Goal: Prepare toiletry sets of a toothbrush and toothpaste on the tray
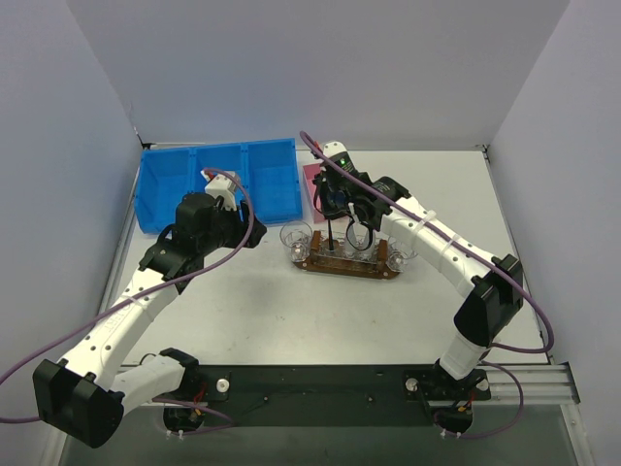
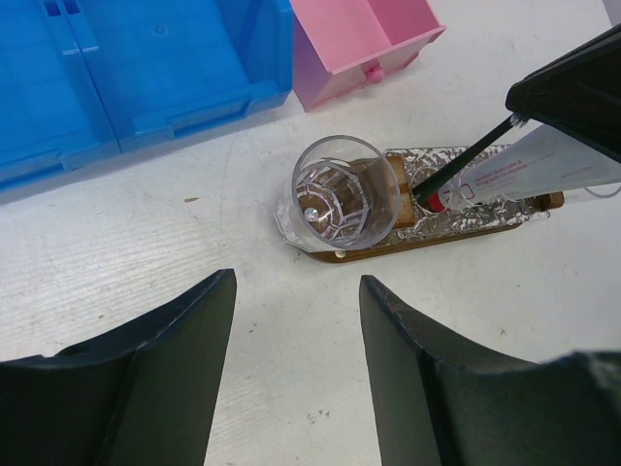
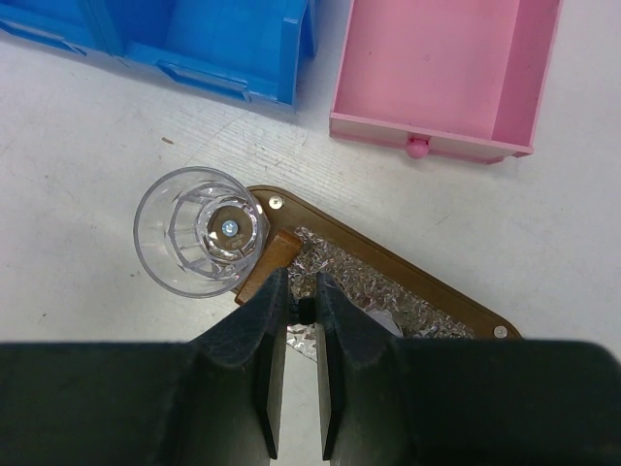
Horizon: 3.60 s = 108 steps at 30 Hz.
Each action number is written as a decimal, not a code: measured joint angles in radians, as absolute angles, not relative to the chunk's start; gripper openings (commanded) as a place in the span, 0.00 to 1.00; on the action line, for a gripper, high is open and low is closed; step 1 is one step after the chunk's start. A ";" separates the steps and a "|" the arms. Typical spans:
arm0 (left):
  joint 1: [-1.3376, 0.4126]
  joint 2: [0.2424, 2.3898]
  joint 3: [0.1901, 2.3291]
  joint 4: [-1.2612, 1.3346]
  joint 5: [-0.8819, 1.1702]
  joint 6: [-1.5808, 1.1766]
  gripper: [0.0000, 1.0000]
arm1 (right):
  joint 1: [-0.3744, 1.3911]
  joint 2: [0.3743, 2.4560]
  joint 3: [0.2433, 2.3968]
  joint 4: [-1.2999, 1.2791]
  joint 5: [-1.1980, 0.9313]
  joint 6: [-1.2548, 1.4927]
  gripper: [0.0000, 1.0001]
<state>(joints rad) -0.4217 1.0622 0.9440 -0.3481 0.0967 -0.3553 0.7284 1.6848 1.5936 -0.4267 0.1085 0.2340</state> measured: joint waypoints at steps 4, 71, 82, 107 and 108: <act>-0.421 1.062 0.944 -0.348 0.097 -0.356 0.64 | 0.728 1.685 1.593 -0.424 0.109 0.235 0.00; -0.416 1.060 0.939 -0.348 0.097 -0.356 0.64 | 0.740 1.673 1.600 -0.486 0.183 0.366 0.00; -0.416 1.060 0.939 -0.348 0.097 -0.356 0.64 | 0.741 1.673 1.597 -0.451 0.203 0.362 0.00; -0.409 1.053 0.937 -0.348 0.098 -0.356 0.64 | 0.741 1.657 1.523 -0.362 0.214 0.351 0.00; -0.409 1.053 0.937 -0.347 0.097 -0.356 0.64 | 0.741 1.657 1.523 -0.363 0.215 0.351 0.04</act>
<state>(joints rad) -0.4091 1.0527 0.9367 -0.3473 0.0975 -0.3557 0.7406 1.6566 1.5234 -0.3626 0.2153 0.3511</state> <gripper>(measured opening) 0.640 0.098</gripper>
